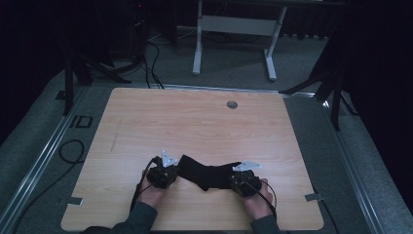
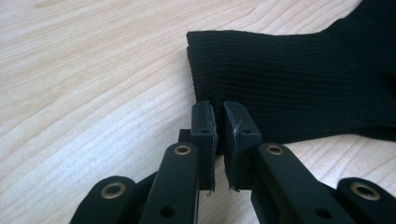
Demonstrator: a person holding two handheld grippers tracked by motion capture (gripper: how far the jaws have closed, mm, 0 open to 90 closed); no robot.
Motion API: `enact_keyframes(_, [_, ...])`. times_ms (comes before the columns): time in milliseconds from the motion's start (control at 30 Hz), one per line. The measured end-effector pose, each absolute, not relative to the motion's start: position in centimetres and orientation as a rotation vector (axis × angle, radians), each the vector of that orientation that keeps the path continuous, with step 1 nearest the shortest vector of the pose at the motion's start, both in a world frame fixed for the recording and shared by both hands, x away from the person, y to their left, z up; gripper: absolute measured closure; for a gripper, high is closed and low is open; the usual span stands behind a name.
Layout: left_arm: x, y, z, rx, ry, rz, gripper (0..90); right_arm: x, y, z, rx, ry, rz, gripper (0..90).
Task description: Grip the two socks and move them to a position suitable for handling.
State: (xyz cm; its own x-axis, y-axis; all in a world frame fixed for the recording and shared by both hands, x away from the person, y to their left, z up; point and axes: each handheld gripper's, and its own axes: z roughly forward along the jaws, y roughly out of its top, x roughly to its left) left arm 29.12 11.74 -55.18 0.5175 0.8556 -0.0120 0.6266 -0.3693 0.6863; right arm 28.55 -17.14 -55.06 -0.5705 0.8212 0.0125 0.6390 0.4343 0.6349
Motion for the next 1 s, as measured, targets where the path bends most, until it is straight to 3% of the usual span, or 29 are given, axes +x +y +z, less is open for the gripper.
enact_keyframes(167, [29.1, 12.0, -54.8, 2.148, 1.202, 0.419, 81.4, 28.5, -17.1, -55.1, 1.254, 2.393, 0.866, 81.4])
enact_keyframes(300, [29.1, 12.5, -54.4, 2.080, 1.176, 0.440, 69.8, 28.5, -17.1, -55.1, 1.251, 2.397, 0.862, 81.3])
enact_keyframes(367, [29.0, 12.5, -53.9, 2.039, 1.143, 0.455, 69.9, 28.6, -17.1, -55.0, 1.252, 2.400, 0.861, 81.3])
enact_keyframes(600, [29.4, 10.4, -54.7, 2.146, 1.061, 0.480, 81.6, 28.8, -17.1, -55.0, 1.232, 2.422, 0.859, 80.6])
enact_keyframes(633, [29.5, 10.1, -55.1, 2.183, 1.082, 0.475, 85.6, 29.3, -17.5, -54.8, 1.246, 2.473, 0.889, 74.8])
enact_keyframes(1000, [29.5, 10.1, -55.3, 2.188, 1.080, 0.453, 86.9, 30.8, -22.3, -51.2, 1.424, 2.217, 1.095, 67.6])
